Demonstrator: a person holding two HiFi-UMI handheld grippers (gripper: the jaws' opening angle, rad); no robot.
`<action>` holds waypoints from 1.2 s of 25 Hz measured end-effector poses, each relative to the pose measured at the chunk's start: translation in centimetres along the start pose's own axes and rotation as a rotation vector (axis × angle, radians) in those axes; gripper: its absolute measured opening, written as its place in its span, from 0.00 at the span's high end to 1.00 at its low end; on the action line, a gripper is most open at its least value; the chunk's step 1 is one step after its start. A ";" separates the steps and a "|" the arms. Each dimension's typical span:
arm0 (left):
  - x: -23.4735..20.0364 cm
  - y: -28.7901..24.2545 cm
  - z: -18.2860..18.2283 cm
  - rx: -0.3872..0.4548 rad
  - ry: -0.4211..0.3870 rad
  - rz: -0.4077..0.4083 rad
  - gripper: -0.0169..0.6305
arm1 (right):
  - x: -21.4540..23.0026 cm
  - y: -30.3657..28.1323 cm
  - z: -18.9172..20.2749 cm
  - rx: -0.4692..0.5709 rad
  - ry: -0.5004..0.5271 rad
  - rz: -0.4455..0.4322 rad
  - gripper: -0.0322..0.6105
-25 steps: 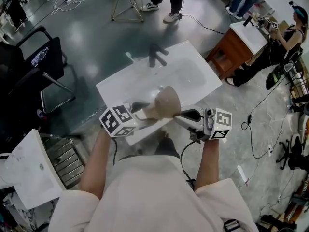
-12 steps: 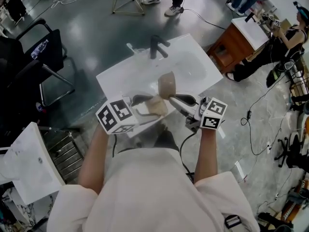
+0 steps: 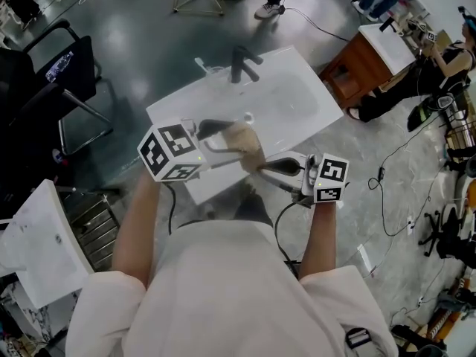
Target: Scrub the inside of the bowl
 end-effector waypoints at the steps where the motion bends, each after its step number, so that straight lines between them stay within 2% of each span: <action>1: -0.3 0.0 0.0 -0.001 0.006 0.001 0.56 | -0.7 0.2 0.0 -0.003 0.000 -0.031 0.92; 6: -1.5 -0.5 0.8 -0.025 0.029 -0.015 0.56 | -3.5 1.6 -0.8 0.029 0.006 -0.158 0.92; 10: -2.0 -1.1 2.5 -0.067 0.045 -0.032 0.56 | -4.9 3.0 -2.4 0.149 0.017 -0.230 0.92; 12: -1.9 -1.6 3.2 -0.073 0.056 -0.031 0.56 | -5.0 3.6 -3.4 0.211 0.024 -0.243 0.92; 18: -0.8 -1.7 4.5 -0.063 0.091 -0.025 0.57 | -5.2 3.5 -4.9 0.298 0.048 -0.254 0.92; 22: 1.1 -2.4 5.2 -0.088 0.071 0.012 0.56 | -3.6 2.5 -6.1 0.331 0.057 -0.169 0.92; 25: 2.7 -3.0 4.9 -0.079 0.068 0.048 0.56 | -1.3 1.4 -6.3 0.293 0.053 -0.048 0.92; 30: 3.6 -2.6 3.9 -0.065 0.044 0.055 0.56 | 1.9 0.6 -5.8 0.237 0.049 0.139 0.92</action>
Point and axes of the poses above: the fingertips, and each gripper's own axes: y backward along the fingers, x to its right, z out of its underside, the point moved 1 cm from there along y, backward along the fingers, and after that the axes turned 2 degrees about x, right-handed, at the moved point
